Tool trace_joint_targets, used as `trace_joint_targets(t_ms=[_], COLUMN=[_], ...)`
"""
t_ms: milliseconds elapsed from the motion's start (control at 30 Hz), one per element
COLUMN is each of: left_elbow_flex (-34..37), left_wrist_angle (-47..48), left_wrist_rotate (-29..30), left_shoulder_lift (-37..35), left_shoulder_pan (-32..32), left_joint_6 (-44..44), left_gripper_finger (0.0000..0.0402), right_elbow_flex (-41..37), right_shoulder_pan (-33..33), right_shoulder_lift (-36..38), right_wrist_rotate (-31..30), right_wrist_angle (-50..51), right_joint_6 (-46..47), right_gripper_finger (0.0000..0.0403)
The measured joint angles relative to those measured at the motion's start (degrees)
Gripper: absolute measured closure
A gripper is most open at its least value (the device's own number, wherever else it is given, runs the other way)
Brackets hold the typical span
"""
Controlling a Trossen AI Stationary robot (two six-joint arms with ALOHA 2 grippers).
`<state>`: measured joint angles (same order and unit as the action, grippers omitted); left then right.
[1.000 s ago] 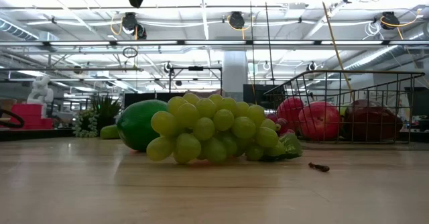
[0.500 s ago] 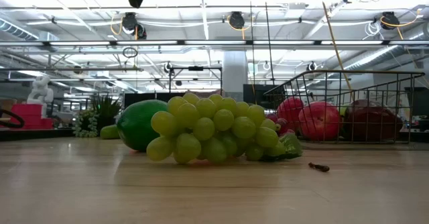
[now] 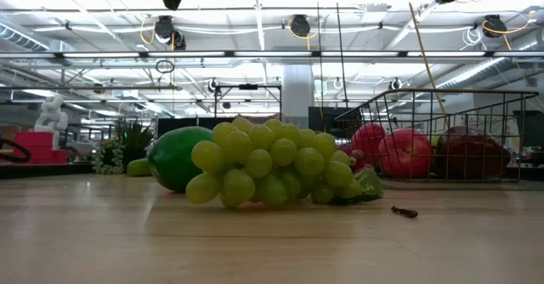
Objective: Build produce basket
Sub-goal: Put the mango into the gold wire basket
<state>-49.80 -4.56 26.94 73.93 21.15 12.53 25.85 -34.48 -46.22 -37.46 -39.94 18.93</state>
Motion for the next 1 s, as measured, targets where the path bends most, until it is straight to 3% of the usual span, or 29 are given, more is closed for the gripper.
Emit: trace_joint_targets(t_ms=[133, 567, 800, 1000], left_elbow_flex=[0.00, 0.00, 0.00, 0.00], left_wrist_angle=[0.00, 0.00, 0.00, -0.11], left_wrist_rotate=[0.00, 0.00, 0.00, 0.03], left_shoulder_lift=[-0.01, -0.02, -0.01, -0.02], left_shoulder_pan=[0.01, 0.37, 0.34, -0.41], left_joint_6=[0.01, 0.02, -0.15, -0.11], left_gripper_finger=[0.0376, 0.0376, 0.0376, 0.0376], right_elbow_flex=[0.00, 0.00, 1.18, 7.69], right_shoulder_pan=[0.00, 0.01, 0.44, 1.95], right_shoulder_lift=[0.02, 4.49, 8.16, 5.85], right_wrist_rotate=[-0.28, -11.75, -12.08, -10.14], right_wrist_angle=[0.59, 9.32, 18.46, 27.33], right_joint_6=[-1.14, -4.73, -4.67, -2.57], right_gripper_finger=[0.0160, 0.0160, 0.0160, 0.0160])
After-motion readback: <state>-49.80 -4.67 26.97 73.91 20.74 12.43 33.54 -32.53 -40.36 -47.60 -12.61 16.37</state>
